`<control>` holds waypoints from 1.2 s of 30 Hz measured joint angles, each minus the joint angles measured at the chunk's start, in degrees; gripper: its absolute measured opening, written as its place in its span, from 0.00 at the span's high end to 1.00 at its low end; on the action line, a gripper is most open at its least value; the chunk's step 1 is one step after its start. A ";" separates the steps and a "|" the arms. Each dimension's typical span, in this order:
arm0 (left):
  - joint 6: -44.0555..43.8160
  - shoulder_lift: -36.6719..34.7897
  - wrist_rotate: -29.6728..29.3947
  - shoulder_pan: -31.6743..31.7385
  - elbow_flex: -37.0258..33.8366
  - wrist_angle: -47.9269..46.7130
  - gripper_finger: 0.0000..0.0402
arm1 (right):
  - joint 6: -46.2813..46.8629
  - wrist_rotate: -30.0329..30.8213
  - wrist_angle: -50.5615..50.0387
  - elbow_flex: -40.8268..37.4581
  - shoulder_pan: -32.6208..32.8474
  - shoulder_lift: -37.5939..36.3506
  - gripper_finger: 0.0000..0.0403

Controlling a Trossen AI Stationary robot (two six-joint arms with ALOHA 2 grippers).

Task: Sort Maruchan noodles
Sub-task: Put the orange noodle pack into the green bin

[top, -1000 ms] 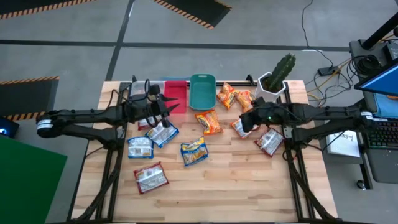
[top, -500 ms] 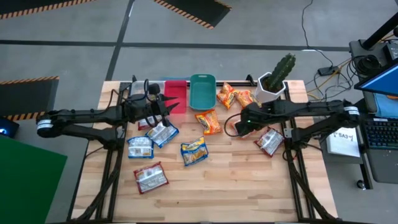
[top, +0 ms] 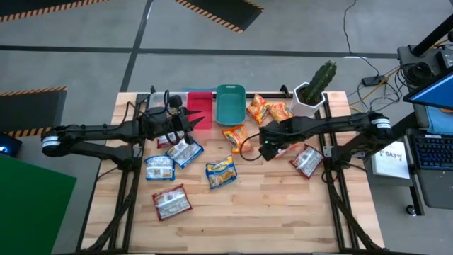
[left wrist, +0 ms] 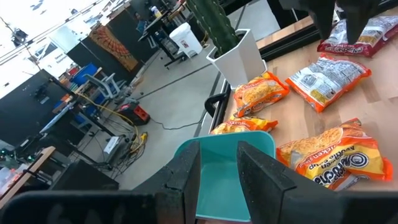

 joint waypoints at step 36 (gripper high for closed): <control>-0.84 0.13 0.09 0.00 -0.42 -1.25 0.78 | 0.71 0.04 4.06 -0.45 -0.54 18.03 0.43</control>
